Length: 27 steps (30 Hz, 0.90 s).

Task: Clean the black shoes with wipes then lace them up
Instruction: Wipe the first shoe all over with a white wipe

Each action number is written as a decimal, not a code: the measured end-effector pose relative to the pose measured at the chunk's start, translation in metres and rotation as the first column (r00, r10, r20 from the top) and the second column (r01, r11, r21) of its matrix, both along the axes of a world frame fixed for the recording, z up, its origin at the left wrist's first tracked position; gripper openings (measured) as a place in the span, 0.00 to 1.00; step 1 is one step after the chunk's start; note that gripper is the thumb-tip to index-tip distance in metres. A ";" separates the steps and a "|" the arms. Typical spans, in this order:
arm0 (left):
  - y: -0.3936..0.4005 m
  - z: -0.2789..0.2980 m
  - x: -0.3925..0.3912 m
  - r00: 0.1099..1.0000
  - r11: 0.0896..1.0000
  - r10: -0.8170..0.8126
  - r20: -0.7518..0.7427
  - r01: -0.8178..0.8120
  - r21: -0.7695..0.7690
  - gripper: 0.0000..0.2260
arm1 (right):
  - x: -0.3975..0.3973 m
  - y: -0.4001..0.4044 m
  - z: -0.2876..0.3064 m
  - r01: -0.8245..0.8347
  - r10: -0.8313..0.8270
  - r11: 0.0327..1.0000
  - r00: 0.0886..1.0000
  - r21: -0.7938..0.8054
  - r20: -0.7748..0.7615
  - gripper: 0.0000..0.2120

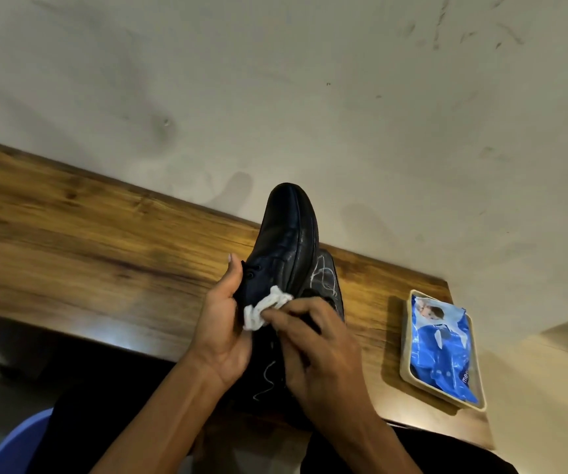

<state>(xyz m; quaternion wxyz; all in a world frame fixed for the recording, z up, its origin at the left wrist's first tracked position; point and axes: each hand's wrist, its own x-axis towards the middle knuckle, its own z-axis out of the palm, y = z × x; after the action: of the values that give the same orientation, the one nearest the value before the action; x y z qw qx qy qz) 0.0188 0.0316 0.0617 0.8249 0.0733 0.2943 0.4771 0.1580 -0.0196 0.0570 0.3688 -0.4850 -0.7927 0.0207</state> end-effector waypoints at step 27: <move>-0.007 0.008 0.009 0.997 0.994 -0.011 0.078 0.003 0.108 0.25 | 0.039 0.070 0.028 0.275 -0.245 0.944 0.954 0.183 -0.171 0.09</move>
<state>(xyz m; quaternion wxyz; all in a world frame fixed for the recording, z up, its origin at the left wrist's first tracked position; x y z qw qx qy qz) 0.0278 0.0249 0.0702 0.8323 0.0998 0.2354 0.4918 0.1972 0.0507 0.0851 0.4731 -0.5421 -0.6905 -0.0743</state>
